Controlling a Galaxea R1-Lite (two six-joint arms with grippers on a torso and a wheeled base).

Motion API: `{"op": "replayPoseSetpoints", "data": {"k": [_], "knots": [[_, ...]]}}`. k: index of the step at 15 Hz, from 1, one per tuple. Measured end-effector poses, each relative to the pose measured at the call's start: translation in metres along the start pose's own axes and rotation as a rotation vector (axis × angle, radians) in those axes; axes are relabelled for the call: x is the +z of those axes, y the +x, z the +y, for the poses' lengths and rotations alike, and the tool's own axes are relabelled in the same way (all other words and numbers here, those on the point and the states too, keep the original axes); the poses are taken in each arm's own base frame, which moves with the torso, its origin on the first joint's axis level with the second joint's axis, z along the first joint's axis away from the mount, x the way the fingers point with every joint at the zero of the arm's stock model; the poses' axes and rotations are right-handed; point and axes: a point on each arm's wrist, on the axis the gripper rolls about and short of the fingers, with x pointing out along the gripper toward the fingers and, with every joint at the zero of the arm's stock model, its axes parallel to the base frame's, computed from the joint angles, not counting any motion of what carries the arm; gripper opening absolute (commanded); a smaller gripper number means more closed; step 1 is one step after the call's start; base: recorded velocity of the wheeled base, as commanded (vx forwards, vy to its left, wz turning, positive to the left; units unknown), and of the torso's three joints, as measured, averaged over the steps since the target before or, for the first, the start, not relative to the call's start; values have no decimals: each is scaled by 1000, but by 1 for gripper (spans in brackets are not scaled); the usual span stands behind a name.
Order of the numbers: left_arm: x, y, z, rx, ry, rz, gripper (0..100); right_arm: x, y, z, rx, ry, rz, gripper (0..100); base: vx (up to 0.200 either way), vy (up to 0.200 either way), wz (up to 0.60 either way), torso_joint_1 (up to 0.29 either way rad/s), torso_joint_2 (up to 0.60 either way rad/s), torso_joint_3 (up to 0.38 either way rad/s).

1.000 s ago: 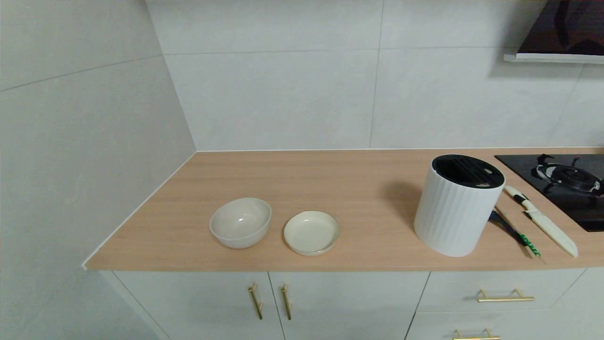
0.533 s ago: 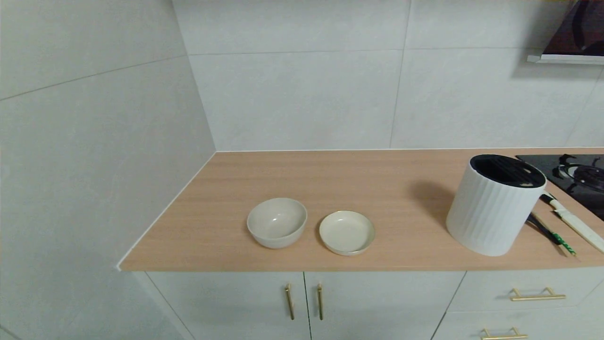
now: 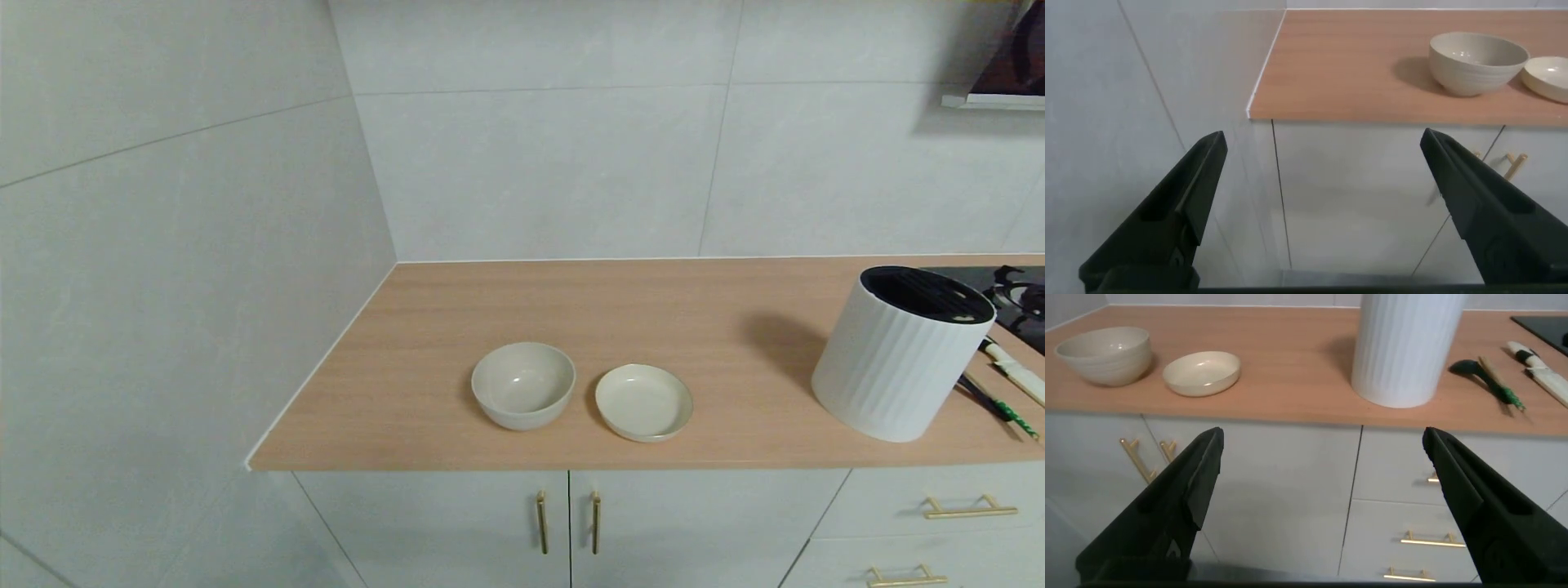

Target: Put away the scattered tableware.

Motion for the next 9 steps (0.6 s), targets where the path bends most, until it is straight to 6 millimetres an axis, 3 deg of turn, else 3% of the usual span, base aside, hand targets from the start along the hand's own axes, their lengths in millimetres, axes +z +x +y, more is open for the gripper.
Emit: {"op": "replayPoseSetpoints", "data": {"k": [9], "knots": [[0, 0, 0, 0, 0, 0, 100, 0, 0, 0, 0, 0, 0, 100, 0, 0, 0, 0, 0, 0]]}}
